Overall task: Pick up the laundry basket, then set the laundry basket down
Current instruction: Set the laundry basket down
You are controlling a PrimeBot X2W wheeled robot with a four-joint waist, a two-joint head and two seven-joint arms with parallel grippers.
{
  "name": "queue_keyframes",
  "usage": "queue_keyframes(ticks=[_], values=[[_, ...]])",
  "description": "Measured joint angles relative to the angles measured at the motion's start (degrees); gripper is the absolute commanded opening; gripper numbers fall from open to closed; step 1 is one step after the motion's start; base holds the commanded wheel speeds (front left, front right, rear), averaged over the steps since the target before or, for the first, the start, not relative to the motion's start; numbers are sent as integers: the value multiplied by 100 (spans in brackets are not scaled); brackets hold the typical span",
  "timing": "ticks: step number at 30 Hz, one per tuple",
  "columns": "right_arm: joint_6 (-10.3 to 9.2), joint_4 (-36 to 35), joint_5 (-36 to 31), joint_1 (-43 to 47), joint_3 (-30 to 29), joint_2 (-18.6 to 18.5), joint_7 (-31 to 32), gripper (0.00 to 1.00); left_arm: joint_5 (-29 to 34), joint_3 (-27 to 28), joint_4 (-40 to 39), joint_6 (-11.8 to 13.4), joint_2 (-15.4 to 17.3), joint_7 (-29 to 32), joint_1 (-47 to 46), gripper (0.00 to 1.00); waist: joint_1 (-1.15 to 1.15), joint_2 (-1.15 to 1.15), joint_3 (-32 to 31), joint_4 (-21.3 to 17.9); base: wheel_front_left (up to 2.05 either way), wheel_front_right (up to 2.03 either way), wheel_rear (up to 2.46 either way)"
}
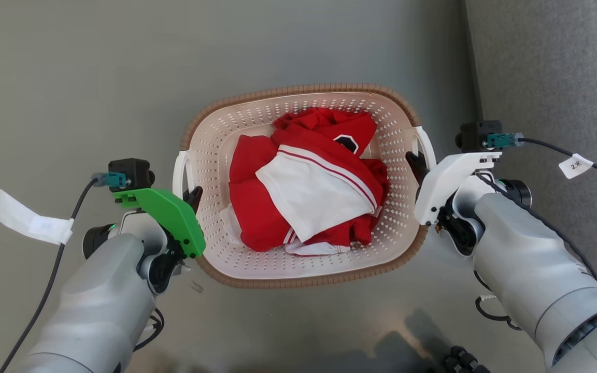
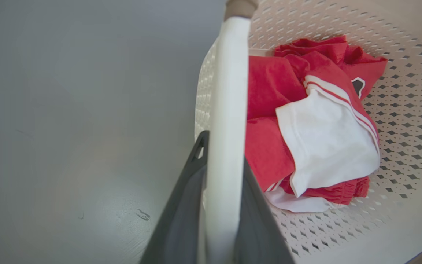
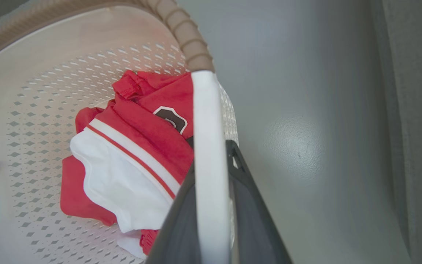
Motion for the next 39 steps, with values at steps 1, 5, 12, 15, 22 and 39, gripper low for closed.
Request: queue_keyframes(ticks=[1, 5, 12, 15, 22, 39], values=[[1, 18, 0, -1, -7, 3, -29, 0, 0, -19, -9, 0, 1, -13, -3, 0, 0, 0, 47, -5, 0, 0, 0], [2, 71, 0, -30, -13, 10, -131, 0, 0, -69, -42, 0, 2, -78, -27, 0, 0, 0, 217, -18, 0, 0, 0], [2, 96, -2, -139, -7, 16, -293, 0, 1, -137, -133, 0, 49, -130, -123, 0, 0, 0, 484, -14, 0, 0, 0], [2, 112, -4, -176, 8, 23, -350, 0, 1, -170, -148, 0, 83, -152, -142, 0, 0, 0, 593, -9, 0, 0, 0], [2, 133, -9, -349, -14, 45, -469, 0, 1, -219, -170, 0, 138, -222, -355, 0, 0, 0, 827, -9, 0, 0, 0], [3, 192, -8, -480, -42, 65, -616, 0, -2, -296, -207, 0, 162, -407, -461, 0, -1, 0, 1183, -61, 0, 0, 0]])
